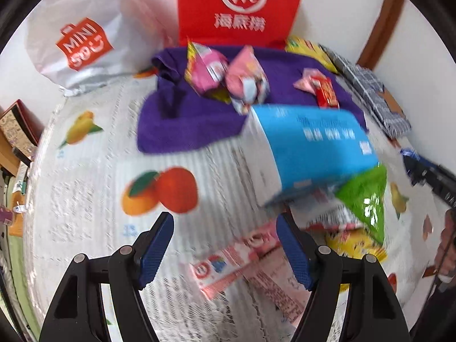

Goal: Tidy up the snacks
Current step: 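Grasp the blue snack bag with the right gripper while the left tool approaches the pink stick snack, then grasp the pink Toy Story stick snack with the left gripper while the right holds the blue bag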

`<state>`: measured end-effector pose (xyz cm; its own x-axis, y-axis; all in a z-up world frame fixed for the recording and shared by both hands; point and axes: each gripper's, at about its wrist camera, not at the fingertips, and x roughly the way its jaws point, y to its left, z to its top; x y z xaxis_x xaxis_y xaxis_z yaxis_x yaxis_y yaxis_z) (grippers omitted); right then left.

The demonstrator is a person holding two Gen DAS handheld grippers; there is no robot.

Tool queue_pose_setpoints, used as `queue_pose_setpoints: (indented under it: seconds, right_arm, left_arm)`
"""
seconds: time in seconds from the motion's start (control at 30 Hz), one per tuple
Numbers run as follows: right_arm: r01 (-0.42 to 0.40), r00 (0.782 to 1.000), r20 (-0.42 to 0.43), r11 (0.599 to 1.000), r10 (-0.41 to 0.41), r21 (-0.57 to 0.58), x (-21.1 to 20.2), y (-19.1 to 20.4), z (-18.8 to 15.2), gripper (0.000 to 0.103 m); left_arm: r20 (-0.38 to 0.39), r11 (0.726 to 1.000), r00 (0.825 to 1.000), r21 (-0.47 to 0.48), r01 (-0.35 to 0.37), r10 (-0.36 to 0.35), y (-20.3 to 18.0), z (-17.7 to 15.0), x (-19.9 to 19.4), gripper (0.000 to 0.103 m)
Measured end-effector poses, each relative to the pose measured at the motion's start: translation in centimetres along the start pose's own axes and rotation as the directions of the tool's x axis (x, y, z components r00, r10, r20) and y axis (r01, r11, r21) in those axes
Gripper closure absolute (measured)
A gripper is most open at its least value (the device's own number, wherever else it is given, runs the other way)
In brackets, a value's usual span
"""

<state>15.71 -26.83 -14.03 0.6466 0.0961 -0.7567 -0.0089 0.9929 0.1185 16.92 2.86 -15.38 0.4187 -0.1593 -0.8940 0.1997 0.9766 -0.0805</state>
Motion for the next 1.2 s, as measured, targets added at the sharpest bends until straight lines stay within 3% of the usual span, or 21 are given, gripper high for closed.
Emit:
queue_pose_setpoints:
  seconds: [0.17, 0.23, 0.3, 0.4, 0.5, 0.67, 0.83, 1.0, 1.13, 1.2]
  right_arm:
    - [0.014, 1.0, 0.007, 1.0, -0.014, 0.012, -1.0, -0.5, -0.7, 0.061]
    - [0.016, 1.0, 0.005, 1.0, -0.016, 0.024, -1.2, -0.7, -1.0, 0.061]
    - [0.017, 1.0, 0.001, 1.0, -0.017, 0.025, -1.2, -0.8, -1.3, 0.061]
    - [0.014, 1.0, -0.005, 1.0, -0.014, 0.021, -1.1, -0.6, -1.5, 0.061]
    - [0.005, 1.0, -0.009, 1.0, -0.005, 0.018, -0.9, -0.2, -1.6, 0.061]
    - [-0.003, 1.0, -0.029, 1.0, 0.003, 0.006, 0.1, 0.3, -2.0, 0.061]
    - [0.001, 0.997, -0.075, 1.0, -0.002, -0.008, 2.1, 0.4, -2.9, 0.061]
    - [-0.013, 0.992, -0.127, 0.999, 0.008, -0.043, 4.0, 0.9, -3.7, 0.061]
    - [-0.034, 0.988, -0.153, 0.997, 0.024, -0.062, 5.0, 0.8, -4.0, 0.061]
    - [-0.042, 0.988, -0.153, 0.996, 0.029, -0.078, 5.2, 0.9, -4.2, 0.06]
  left_arm:
    - [-0.029, 0.999, 0.999, 0.022, 0.024, -0.023, -0.7, -1.3, 1.1, 0.032]
    - [-0.043, 0.999, 0.998, 0.013, 0.042, -0.042, -0.6, -1.6, 1.6, 0.039]
    - [-0.057, 0.999, 0.997, -0.001, 0.048, -0.048, -0.3, -2.0, 1.9, 0.056]
    - [-0.046, 0.998, 0.996, -0.004, 0.07, -0.07, 0.0, -2.7, 1.5, 0.068]
    - [-0.032, 0.998, 0.997, -0.013, 0.068, -0.068, 0.7, -3.3, 0.6, 0.074]
    - [-0.025, 0.998, 1.0, -0.061, 0.016, -0.017, 2.8, -4.1, 0.1, 0.075]
    - [-0.021, 0.994, 0.999, -0.096, 0.043, -0.046, 4.0, -4.6, 0.3, 0.07]
    - [-0.017, 0.999, 0.999, -0.038, 0.036, -0.037, 2.5, -4.4, 0.8, 0.051]
    - [-0.001, 1.0, 1.0, -0.008, -0.019, 0.019, 1.3, -4.2, 1.1, 0.052]
    - [0.009, 0.998, 0.998, 0.011, -0.067, 0.067, 0.8, -4.1, 1.2, 0.068]
